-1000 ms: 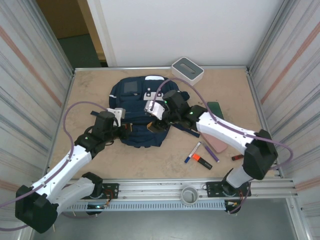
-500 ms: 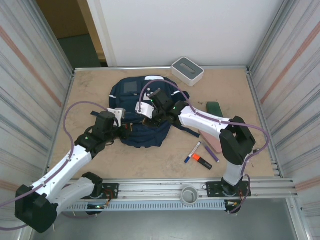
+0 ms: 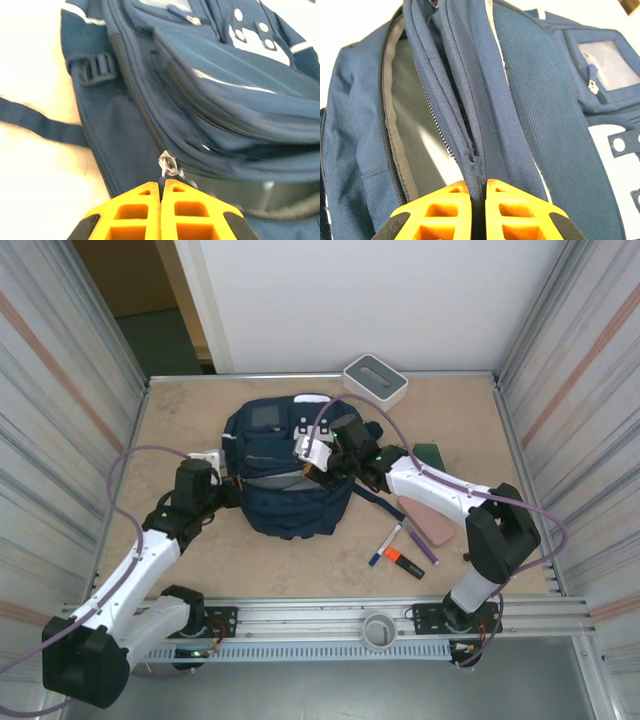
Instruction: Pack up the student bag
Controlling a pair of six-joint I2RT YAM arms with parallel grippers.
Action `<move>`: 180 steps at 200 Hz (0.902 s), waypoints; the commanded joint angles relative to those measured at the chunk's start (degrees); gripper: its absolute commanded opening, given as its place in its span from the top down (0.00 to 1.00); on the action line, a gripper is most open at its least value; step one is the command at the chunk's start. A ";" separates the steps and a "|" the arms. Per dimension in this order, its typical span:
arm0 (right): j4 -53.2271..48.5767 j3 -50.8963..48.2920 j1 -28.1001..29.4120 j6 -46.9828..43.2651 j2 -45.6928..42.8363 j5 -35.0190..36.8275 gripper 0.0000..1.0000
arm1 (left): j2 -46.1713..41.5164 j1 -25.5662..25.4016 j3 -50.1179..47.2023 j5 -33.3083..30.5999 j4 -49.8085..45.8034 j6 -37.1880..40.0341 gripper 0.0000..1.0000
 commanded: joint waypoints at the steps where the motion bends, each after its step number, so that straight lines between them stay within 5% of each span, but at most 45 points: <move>1: 2.99 -2.15 -3.93 2.55 -3.71 -3.26 1.00 | 0.67 5.25 -1.91 -8.46 4.47 -1.66 1.00; 92: 1.90 3.03 -6.71 2.53 0.66 -17.36 1.00 | 22.09 12.04 0.59 -1.69 26.31 -1.14 1.00; 130: -1.10 6.42 -7.14 2.27 2.91 -17.96 1.00 | 27.59 13.13 3.75 2.61 25.37 -2.12 0.82; 152: -4.14 8.66 -7.22 1.83 3.64 -15.97 1.00 | 20.31 13.13 1.24 1.00 22.74 -1.52 0.61; 180: -7.78 11.25 -7.23 1.07 3.61 -15.58 1.00 | 7.39 13.07 -1.48 4.66 21.93 2.92 0.47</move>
